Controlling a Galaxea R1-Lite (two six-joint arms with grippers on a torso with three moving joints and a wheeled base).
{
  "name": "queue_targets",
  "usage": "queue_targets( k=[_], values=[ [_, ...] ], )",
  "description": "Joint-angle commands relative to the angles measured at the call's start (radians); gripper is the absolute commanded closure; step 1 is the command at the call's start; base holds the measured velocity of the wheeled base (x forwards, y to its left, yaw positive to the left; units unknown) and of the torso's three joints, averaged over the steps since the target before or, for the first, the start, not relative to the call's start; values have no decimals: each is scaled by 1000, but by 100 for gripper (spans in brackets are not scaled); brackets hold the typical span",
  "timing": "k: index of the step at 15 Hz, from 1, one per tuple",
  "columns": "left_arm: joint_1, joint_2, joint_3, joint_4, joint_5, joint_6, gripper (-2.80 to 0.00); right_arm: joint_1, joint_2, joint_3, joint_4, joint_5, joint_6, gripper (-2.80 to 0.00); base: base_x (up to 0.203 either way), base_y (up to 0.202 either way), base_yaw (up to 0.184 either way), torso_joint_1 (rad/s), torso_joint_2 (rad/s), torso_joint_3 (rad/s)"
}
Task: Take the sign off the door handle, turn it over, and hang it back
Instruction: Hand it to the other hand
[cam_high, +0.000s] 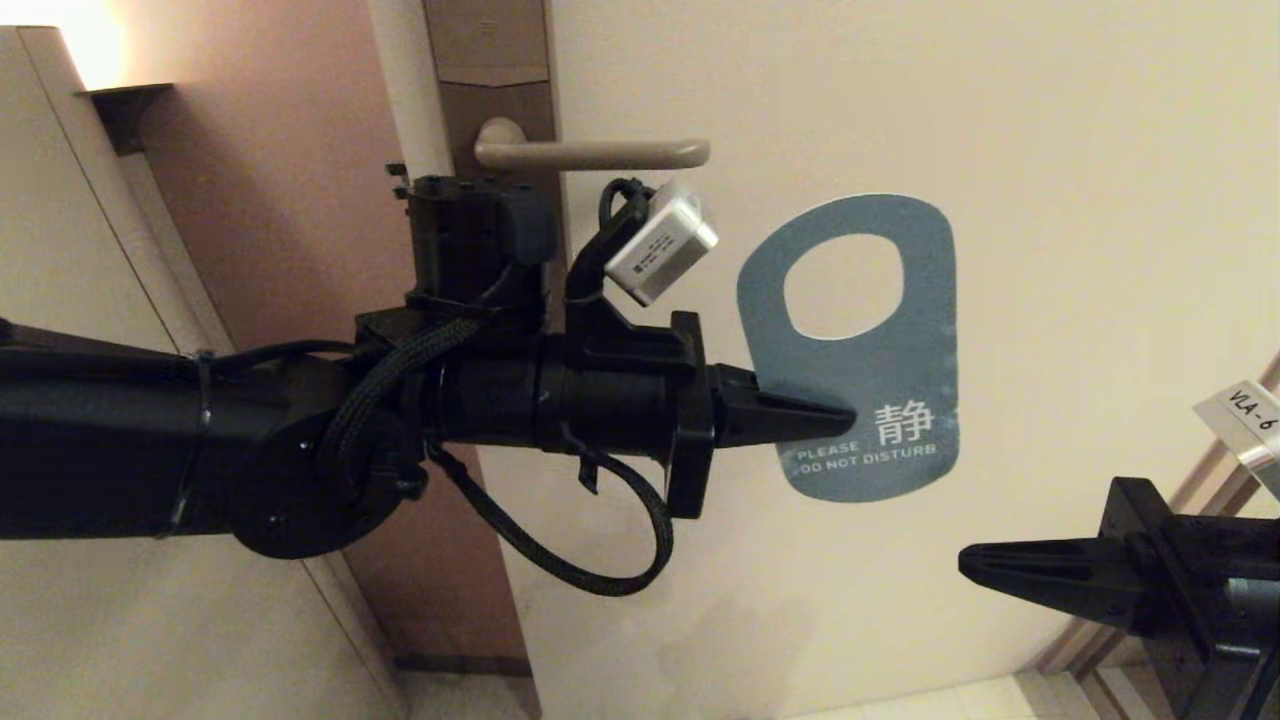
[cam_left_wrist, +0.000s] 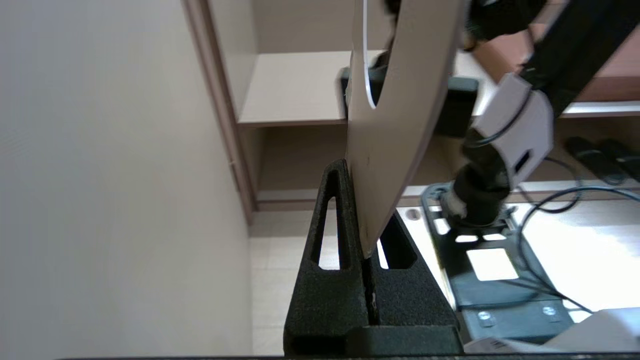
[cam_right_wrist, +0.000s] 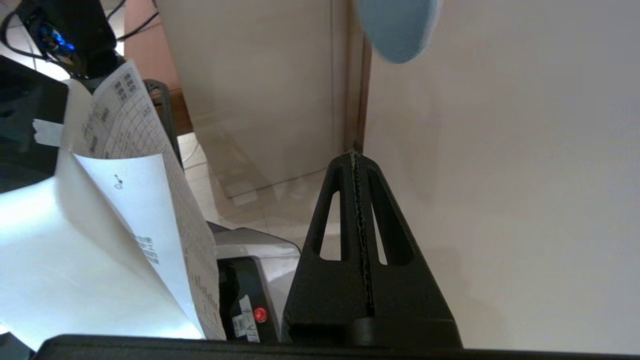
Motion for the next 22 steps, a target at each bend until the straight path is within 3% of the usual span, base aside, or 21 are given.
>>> queue_targets(
  k=[1,6,17,22],
  values=[
    [-18,-15,9,-4,-5,1,0,5,-7,-1,-3,6,-2,-280,0,0,0,0,0,0],
    [-50,-57,67,-4,-5,-4,0,5,-16,12,-3,6,-4,-280,0,0,0,0,0,0],
    [-122,-47,81,-4,-3,-5,0,26,-8,-20,-3,6,-4,-280,0,0,0,0,0,0],
    [-138,-41,81,-5,-2,-4,0,121,-4,-41,-2,1,-5,-280,0,0,0,0,0,0]
  ],
)
